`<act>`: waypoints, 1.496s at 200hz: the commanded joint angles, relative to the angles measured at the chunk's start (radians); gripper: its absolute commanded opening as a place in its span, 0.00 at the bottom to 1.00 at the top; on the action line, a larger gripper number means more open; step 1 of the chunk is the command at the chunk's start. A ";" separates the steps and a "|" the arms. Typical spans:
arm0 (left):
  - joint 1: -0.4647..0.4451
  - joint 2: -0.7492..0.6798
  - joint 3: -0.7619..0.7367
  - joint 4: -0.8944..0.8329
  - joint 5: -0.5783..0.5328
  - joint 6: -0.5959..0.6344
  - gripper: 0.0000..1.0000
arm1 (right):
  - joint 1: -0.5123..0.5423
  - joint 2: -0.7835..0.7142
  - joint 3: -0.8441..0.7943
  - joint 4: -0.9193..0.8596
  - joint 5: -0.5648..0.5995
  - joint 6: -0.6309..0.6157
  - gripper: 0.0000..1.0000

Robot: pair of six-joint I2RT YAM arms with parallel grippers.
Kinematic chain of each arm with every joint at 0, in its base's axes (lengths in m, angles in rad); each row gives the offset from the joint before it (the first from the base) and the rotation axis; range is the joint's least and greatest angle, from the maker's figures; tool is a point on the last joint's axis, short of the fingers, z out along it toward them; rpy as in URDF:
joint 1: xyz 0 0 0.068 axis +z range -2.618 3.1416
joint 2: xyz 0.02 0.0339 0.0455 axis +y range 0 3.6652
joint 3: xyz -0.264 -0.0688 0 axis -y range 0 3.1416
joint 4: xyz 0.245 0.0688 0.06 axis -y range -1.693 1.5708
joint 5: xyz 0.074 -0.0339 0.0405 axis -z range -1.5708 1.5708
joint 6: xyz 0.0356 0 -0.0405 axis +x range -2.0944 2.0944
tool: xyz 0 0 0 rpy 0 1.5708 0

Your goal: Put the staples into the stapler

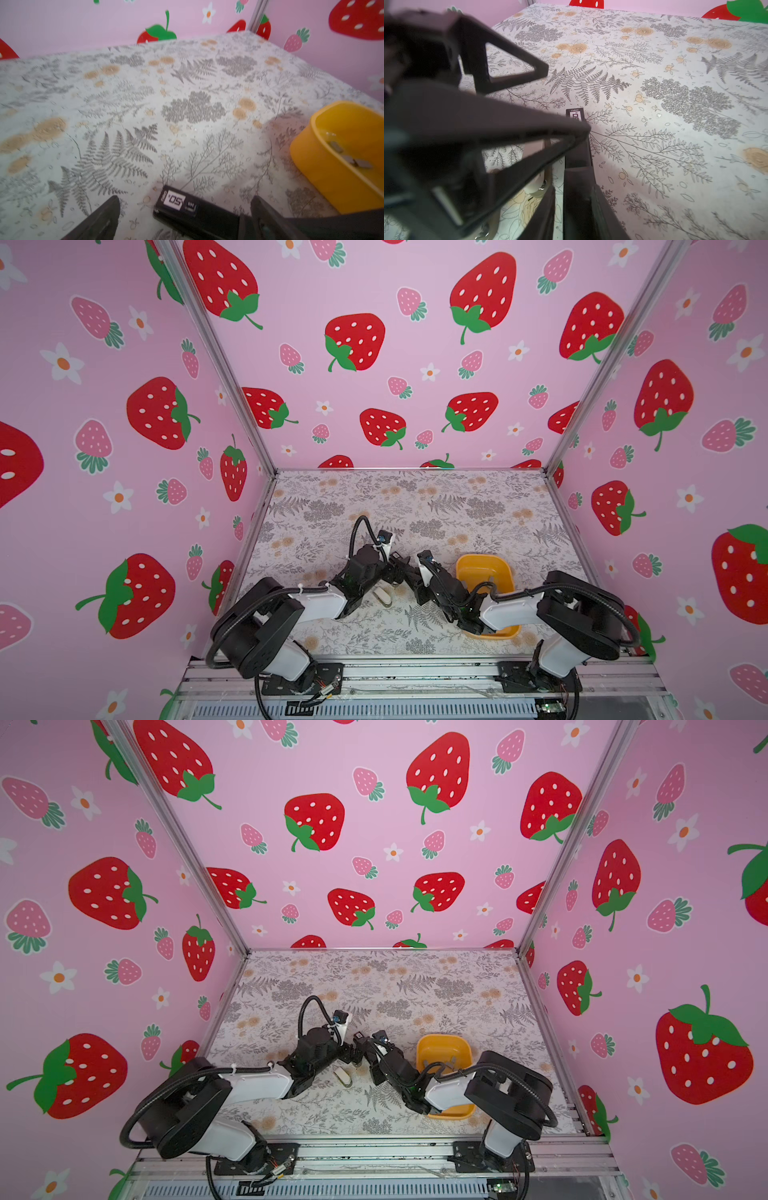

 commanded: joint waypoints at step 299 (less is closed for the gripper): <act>0.635 0.111 -0.033 0.109 -0.101 0.068 0.99 | -0.997 -0.068 -0.217 0.433 0.067 -0.343 0.99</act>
